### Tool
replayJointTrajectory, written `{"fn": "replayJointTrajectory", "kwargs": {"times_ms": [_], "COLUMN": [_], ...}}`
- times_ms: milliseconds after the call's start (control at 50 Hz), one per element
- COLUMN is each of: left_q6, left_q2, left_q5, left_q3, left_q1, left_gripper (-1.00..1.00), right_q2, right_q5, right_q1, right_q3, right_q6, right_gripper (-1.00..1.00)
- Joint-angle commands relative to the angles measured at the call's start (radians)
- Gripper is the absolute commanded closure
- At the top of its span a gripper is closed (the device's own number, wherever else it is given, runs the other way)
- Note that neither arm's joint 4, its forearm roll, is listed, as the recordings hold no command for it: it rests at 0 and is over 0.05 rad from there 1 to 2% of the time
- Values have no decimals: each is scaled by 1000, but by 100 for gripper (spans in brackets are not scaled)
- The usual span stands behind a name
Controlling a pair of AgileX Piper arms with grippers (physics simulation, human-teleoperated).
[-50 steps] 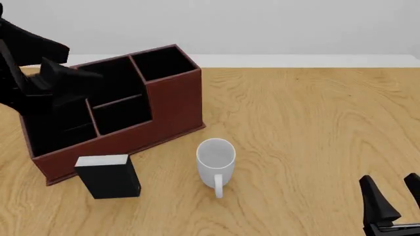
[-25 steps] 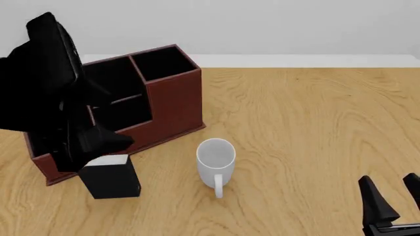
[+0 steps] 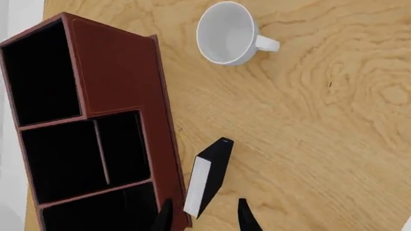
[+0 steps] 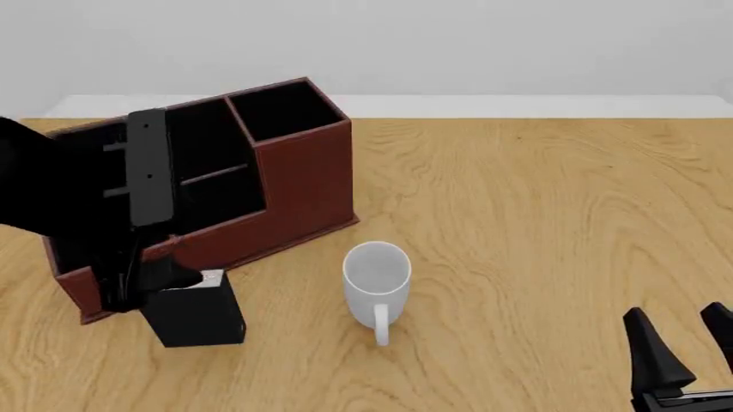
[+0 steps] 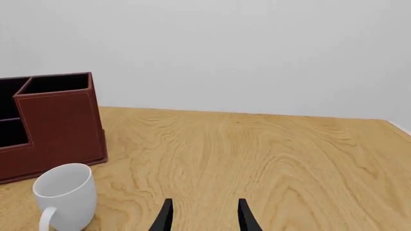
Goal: Pick up the book and place it in the front compartment of the caddy.
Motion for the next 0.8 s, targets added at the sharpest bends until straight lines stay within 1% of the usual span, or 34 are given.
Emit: {"fn": "replayJointTrajectory", "kwargs": {"times_ms": [20,40,80,100,120,140,180,200,220,240,280,300,320,400,440,480,500,520,540,580,620,640,660,680,700,720,740,760,780,800], "left_q6": [136,147,223,249,249,206,260,246,281,279,320,322,360,361,408,437,491,494,470,462,513,512,485,441,509,518,506,517,505,514], "left_q2": [12,12,-1,-6,-6,12,4,10,6,8,-1,2,-6,3,-1,4,-6,-1,8,13,4,14,16,31,25,22,29,27,34,34], "left_q5": [1,1,1,1,1,1,1,1,1,1,1,1,1,1,1,1,1,1,1,1,1,1,1,1,1,1,1,1,1,1], "left_q3": [57,61,93,103,103,66,75,73,84,87,109,101,110,101,95,87,92,86,77,67,69,56,47,12,18,32,27,28,23,26], "left_q1": [92,98,139,146,146,133,155,153,176,178,197,204,224,221,249,278,313,319,296,287,308,312,273,242,288,291,286,289,283,288], "left_gripper": [-100,-100,-100,-100,-100,-100,-100,-100,-100,-100,-100,-100,-100,-100,-100,-100,-100,-100,-100,-100,-100,-100,-100,-100,-100,-100,-100,-100,-100,-100], "right_q2": [0,0,0,-1,-1,-1,-1,-2,-2,-2,-2,-2,-2,-2,-2,-2,-2,-1,-1,-1,-1,0,0,0,0,0,0,0,-1,-1], "right_q5": [-1,-1,-2,-2,-2,-2,-1,-1,-1,0,-1,-1,-1,-2,-2,-2,-2,-2,-2,-2,-3,-3,-3,-2,-2,-2,-2,-1,-2,-1], "right_q1": [-1,-2,-3,-4,-4,-5,-5,-6,-6,-7,-7,-8,-8,-8,-8,-9,-9,-9,-10,-11,-12,-12,-12,-11,-11,-12,-13,-12,-13,-14], "right_q3": [0,0,0,-1,-1,-1,-2,-2,-2,-3,-3,-4,-3,-2,-2,-2,-2,-1,-1,-1,-1,0,0,-1,-1,-1,-1,-1,-1,-1], "right_q6": [2,2,3,4,4,4,4,5,5,4,4,4,4,3,3,4,3,3,2,2,1,1,2,6,7,5,5,5,5,5], "right_gripper": [-100,-100,-100,-100,-100,-100,-100,-100,-100,-100,-100,-100,-100,-100,-100,-100,-100,-100,-100,-100,-100,-100,-100,-100,-100,-100,-100,-100,-100,-100]}}
